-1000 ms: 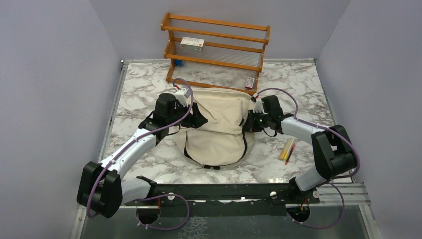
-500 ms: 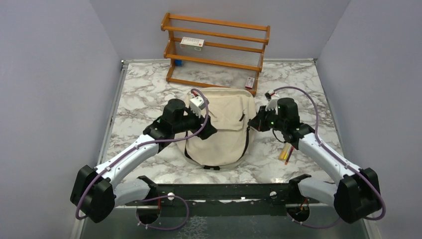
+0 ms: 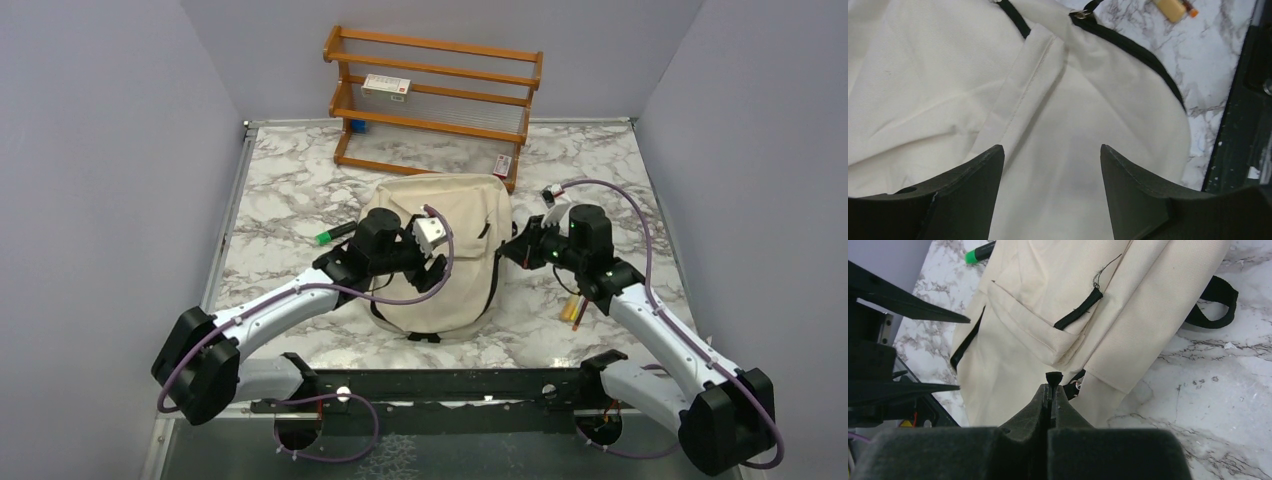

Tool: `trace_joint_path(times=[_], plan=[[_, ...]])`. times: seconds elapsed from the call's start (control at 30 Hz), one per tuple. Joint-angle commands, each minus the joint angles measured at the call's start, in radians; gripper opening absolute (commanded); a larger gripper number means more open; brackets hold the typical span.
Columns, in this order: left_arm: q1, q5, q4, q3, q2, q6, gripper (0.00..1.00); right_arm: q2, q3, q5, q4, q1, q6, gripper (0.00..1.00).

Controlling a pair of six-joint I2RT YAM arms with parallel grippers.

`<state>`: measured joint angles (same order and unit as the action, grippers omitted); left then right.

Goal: Pack the student bag
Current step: Zip the student bag at the center of the board.

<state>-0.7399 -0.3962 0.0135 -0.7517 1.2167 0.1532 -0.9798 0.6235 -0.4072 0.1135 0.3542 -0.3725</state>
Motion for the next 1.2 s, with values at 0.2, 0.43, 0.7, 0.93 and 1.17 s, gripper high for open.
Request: trace_joint_path(times=[0.2,0.43,0.7,0.93,1.17], plan=[[-0.018,0.255,0.113,-0.046,0.106,0.256,0.71,0.039,0.004,-0.076,-0.051,0.005,-0.043,0.0],[-0.032,0.246,0.1,-0.108,0.229,0.368,0.71,0.041,0.008,-0.07,-0.036,0.005,-0.048,0.0],[-0.05,0.333,0.108,-0.156,0.337,0.443,0.58,0.05,0.004,-0.082,-0.032,0.005,-0.054,0.0],[-0.054,0.294,0.048,-0.196,0.342,0.464,0.39,0.056,0.0,-0.072,-0.015,0.005,-0.052,0.01],[-0.056,0.143,-0.012,-0.162,0.281,0.498,0.62,0.049,-0.002,-0.076,-0.016,0.005,-0.051,0.0]])
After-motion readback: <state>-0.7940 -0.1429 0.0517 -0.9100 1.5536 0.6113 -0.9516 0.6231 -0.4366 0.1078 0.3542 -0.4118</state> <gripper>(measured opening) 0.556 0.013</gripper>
